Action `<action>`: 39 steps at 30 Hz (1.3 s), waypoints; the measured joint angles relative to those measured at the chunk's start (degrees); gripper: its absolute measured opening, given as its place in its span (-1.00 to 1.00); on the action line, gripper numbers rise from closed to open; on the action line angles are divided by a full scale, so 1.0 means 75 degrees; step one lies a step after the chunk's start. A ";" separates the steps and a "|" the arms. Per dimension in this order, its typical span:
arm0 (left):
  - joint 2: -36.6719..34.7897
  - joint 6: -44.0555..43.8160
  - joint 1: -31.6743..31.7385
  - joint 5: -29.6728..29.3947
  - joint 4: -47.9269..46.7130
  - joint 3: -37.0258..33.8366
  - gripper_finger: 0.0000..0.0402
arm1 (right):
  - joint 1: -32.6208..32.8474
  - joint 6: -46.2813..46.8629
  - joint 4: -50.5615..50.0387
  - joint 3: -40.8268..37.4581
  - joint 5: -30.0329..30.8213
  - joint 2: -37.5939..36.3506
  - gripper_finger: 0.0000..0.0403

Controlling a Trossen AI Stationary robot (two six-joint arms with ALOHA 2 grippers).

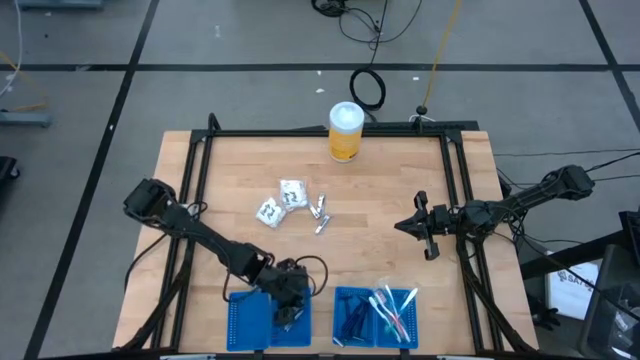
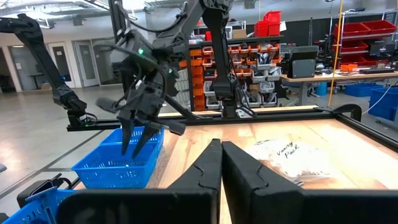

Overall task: Pick & Place Travel size toiletries
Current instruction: Put the silver nail cutter into the blue basket

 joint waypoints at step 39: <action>0.0509 0.0323 0.4561 -0.2486 0.0986 0.0000 0.13 | 0.0001 0.0000 0.0006 0.0000 -0.0002 0.0003 -0.98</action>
